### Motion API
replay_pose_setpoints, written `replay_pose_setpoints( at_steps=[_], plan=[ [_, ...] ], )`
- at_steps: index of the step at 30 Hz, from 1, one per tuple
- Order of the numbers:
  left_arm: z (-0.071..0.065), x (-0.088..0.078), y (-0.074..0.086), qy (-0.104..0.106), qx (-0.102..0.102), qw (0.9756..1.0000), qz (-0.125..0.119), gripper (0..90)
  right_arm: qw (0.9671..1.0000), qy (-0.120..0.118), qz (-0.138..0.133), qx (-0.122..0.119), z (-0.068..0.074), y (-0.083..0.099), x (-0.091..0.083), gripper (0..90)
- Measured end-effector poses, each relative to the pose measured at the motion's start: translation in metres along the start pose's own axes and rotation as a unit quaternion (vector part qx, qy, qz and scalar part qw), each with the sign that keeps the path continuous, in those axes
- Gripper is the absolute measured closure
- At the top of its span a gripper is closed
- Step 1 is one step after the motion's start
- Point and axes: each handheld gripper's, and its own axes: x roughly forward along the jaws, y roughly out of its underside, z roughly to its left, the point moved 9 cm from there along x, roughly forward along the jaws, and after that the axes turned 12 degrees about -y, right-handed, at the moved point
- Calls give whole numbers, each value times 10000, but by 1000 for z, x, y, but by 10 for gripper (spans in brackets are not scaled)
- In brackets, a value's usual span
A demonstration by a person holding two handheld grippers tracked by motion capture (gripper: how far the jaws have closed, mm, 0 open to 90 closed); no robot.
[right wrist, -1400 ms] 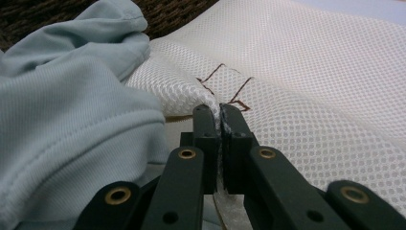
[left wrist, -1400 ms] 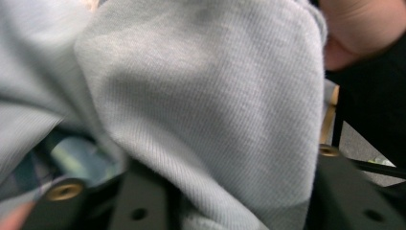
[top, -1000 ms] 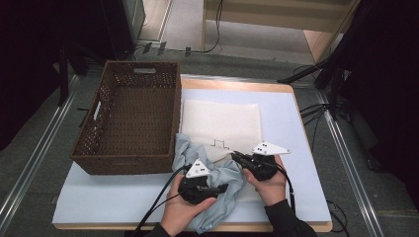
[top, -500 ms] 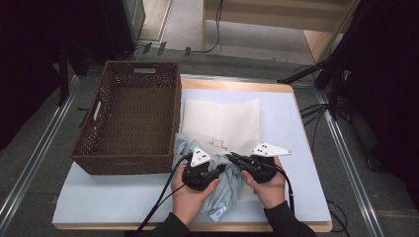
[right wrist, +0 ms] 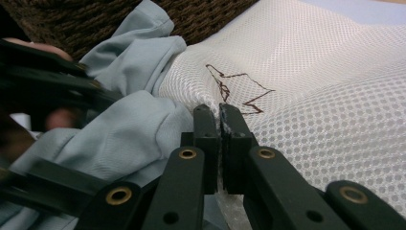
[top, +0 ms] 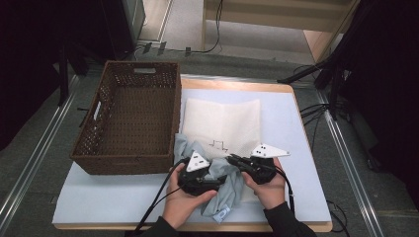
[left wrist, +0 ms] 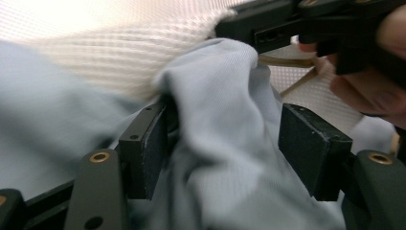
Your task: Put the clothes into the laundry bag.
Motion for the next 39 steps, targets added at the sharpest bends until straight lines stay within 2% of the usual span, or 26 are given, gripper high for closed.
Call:
replay_pose_setpoints(
  at_steps=[3, 4, 6, 7, 8, 9, 11, 15, 17, 18, 19, 22, 23, 24, 26, 29, 32, 33, 35, 36, 39],
  plan=[
    [16, -23, 2, -268, -52, 9994, -190, 333, 10000, 21, 19, 25, -2, 1, 0, 884],
    [24, -30, 5, -457, -46, 9987, -214, 333, 10000, 20, 16, 28, -2, 1, -1, 885],
    [34, -37, 12, -639, -103, 9977, -210, 336, 10000, 23, 13, 19, -3, 1, 0, 884],
    [34, -37, 12, -639, -103, 9977, -210, 335, 10000, 26, 19, 15, -3, 2, 0, 884],
    [45, -40, 24, -903, -170, 9957, -91, 335, 10000, 34, 28, 18, -4, 2, 0, 884],
    [45, -40, 24, -903, -170, 9957, -91, 338, 10000, 34, 28, 18, -4, 2, 0, 884],
    [51, -32, 32, -1037, -311, 9941, 65, 320, 10000, 54, 44, 5, -5, 3, 1, 884],
    [46, -16, 35, -1150, -232, 9923, 392, 268, 10000, 57, 58, 0, -5, 3, 1, 884],
    [44, -10, 36, -1118, -244, 9921, 517, 297, 10000, 55, 64, 7, -5, 4, 1, 884],
    [44, -8, 36, -1124, -196, 9920, 544, 357, 10000, 57, 61, 2, -5, 4, 1, 885],
    [45, -8, 36, -1160, -127, 9915, 572, 447, 10000, 62, 65, 4, -5, 4, 1, 885],
    [39, -11, 28, -959, -159, 9943, 426, 719, 10000, 60, 69, 5, -5, 4, 2, 885],
    [39, -11, 28, -959, -159, 9943, 426, 799, 10000, 60, 69, 5, -5, 4, 2, 885],
    [31, -9, 24, -871, -12, 9953, 423, 832, 10000, 47, 60, 1, -4, 4, 2, 885],
    [22, -5, 23, -679, 57, 9965, 476, 857, 10000, 45, 47, 6, -4, 3, 2, 885],
    [7, 3, 19, -295, 8, 9985, 465, 868, 10000, 31, 32, 9, -3, 2, 2, 885],
    [-8, 10, 15, -21, 26, 9990, 436, 869, 10000, 9, 32, -4, -1, 2, 3, 886],
    [-8, 10, 15, -21, 26, 9990, 436, 868, 10000, 9, 32, -4, -1, 2, 3, 886],
    [-17, 18, 10, 98, 37, 9991, 402, 869, 10000, -11, 5, -13, 0, 1, 3, 886],
    [-20, 25, 6, 135, -40, 9992, 387, 869, 10000, -15, -3, -33, 1, 0, 3, 887],
    [-18, 37, 3, -96, -48, 9992, 397, 871, 10000, -49, 10, -36, 3, 1, 4, 887]
  ],
)
